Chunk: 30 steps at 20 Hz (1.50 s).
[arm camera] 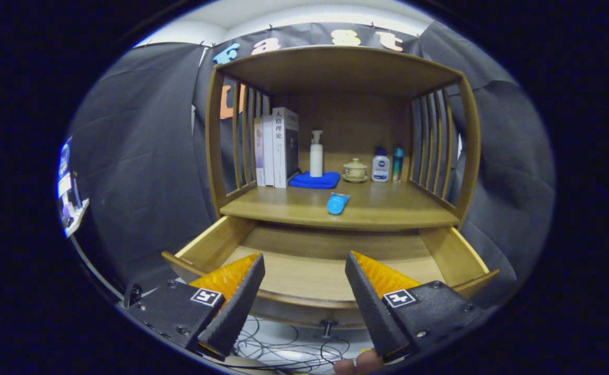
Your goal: Pull open the drawer, take out the items inside it, and place them on the countertop above the cabinet.
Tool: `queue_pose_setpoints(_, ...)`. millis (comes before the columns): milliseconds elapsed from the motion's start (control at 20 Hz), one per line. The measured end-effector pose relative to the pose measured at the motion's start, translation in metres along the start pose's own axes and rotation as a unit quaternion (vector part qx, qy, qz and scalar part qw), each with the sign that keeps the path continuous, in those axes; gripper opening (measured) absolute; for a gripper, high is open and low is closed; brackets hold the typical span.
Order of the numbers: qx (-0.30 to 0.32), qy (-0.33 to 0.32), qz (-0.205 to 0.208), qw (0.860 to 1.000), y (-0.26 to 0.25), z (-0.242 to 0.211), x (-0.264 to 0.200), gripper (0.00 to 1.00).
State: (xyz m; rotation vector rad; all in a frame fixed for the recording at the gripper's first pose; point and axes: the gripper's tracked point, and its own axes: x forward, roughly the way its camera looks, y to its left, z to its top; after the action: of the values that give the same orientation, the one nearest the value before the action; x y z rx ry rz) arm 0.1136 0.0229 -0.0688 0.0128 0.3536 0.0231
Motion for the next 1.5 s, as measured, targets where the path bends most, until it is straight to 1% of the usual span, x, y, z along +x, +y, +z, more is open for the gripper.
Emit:
queue_pose_setpoints(100, 0.018, -0.023, -0.004, 1.000, -0.001, -0.017, -0.009, 0.98)
queue_pose_setpoints(200, 0.036, -0.030, -0.008, 0.999, -0.004, -0.039, -0.017, 0.98)
queue_pose_setpoints(300, 0.041, -0.036, -0.023, 0.998, -0.012, -0.053, -0.020, 0.98)
queue_pose_setpoints(350, 0.039, -0.043, -0.034, 0.998, -0.017, -0.058, -0.022, 0.98)
queue_pose_setpoints(500, 0.018, -0.060, -0.050, 0.997, -0.018, -0.074, -0.020, 0.98)
queue_pose_setpoints(600, 0.003, -0.057, -0.063, 0.996, -0.020, -0.088, -0.016, 0.98)
queue_pose_setpoints(700, 0.008, -0.051, -0.068, 0.996, -0.019, -0.103, -0.015, 0.98)
queue_pose_setpoints(900, 0.014, -0.053, -0.092, 0.994, -0.030, -0.108, -0.004, 0.98)
queue_pose_setpoints(1000, 0.025, -0.047, -0.094, 0.994, -0.032, -0.113, 0.002, 0.98)
queue_pose_setpoints(1150, 0.052, -0.016, -0.091, 0.994, -0.036, -0.129, 0.014, 0.98)
queue_pose_setpoints(1250, 0.065, -0.017, -0.092, 0.994, -0.039, -0.126, 0.015, 0.98)
queue_pose_setpoints(1500, 0.048, -0.027, -0.096, 0.994, -0.035, -0.126, 0.017, 0.97)
